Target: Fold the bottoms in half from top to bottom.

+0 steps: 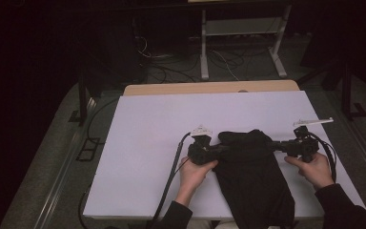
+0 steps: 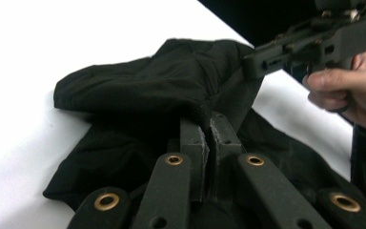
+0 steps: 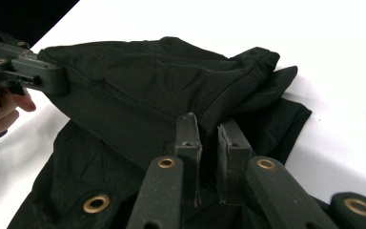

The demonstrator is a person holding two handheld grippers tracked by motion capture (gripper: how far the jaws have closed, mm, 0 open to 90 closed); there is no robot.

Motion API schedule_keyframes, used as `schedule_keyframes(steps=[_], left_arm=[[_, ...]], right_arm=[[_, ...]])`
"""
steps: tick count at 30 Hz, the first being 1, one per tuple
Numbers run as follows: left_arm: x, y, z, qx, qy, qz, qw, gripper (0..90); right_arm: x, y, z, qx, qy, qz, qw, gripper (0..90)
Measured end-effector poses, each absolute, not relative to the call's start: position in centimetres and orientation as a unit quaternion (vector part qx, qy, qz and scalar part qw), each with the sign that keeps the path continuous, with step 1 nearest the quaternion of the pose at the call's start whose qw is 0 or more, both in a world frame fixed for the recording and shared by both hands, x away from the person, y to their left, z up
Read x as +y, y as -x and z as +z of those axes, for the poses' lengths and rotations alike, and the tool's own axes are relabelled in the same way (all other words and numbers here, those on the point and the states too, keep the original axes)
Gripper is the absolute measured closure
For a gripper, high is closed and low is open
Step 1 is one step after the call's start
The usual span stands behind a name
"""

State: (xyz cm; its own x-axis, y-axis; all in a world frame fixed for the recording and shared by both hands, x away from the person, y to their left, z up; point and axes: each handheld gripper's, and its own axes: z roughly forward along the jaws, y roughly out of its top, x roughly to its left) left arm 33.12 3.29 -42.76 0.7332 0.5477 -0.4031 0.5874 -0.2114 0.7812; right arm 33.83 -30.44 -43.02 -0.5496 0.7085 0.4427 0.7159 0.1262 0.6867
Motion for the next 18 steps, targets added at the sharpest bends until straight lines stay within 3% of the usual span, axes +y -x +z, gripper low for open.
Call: schedule_keyframes(steps=[18], left_arm=[[3.1, -32.3, -44.1, 0.355, -0.808, -0.042, 0.468, 85.3]], right_arm=[[-30.7, -32.7, -44.3, -0.764, 0.479, -0.43, 0.042, 77.2]])
